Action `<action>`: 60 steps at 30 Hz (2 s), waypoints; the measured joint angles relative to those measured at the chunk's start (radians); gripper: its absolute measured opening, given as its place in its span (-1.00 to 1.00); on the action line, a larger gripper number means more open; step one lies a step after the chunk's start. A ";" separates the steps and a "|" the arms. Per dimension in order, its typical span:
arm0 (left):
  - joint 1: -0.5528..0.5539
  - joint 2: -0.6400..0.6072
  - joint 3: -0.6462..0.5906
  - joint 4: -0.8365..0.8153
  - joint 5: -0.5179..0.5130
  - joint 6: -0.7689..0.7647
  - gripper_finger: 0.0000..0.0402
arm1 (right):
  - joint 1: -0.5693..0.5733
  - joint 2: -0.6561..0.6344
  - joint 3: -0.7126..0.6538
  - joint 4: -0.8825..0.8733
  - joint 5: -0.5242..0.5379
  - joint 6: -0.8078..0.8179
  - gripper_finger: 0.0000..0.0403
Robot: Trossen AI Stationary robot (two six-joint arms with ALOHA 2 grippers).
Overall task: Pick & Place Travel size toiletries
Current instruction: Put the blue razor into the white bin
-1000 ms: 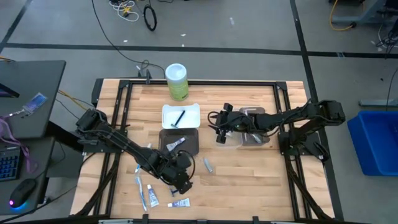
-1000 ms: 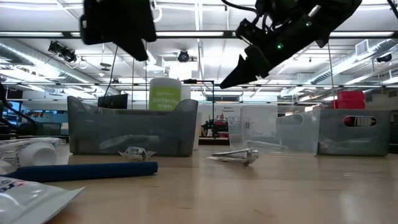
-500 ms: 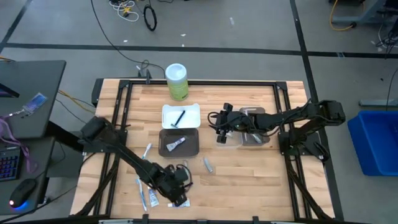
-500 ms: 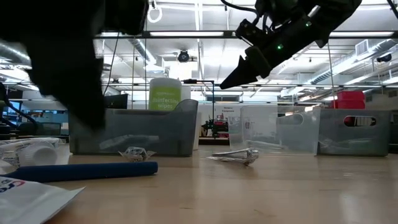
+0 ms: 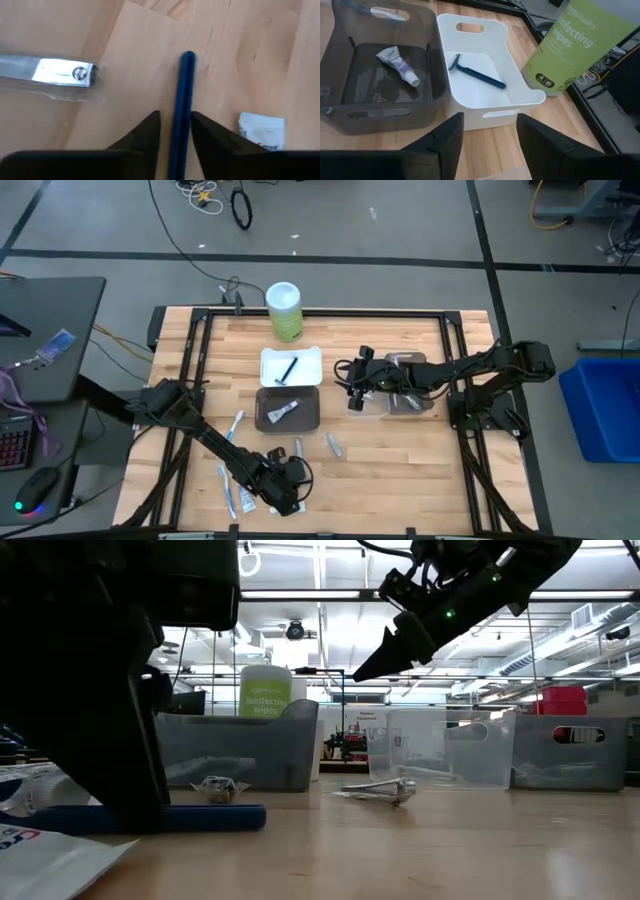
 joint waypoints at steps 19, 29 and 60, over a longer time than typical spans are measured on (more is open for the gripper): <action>0.037 0.005 0.429 -0.578 -0.103 0.183 -0.85 | 0.000 0.000 0.000 0.001 0.000 -0.017 -0.14; 0.206 0.001 0.627 -1.189 -0.221 0.216 -0.84 | 0.000 -0.023 0.000 -0.034 0.000 -0.125 -0.07; 0.901 -0.068 0.363 -0.775 -0.113 0.985 -0.83 | 0.001 -0.354 0.032 -0.572 0.087 0.038 -0.31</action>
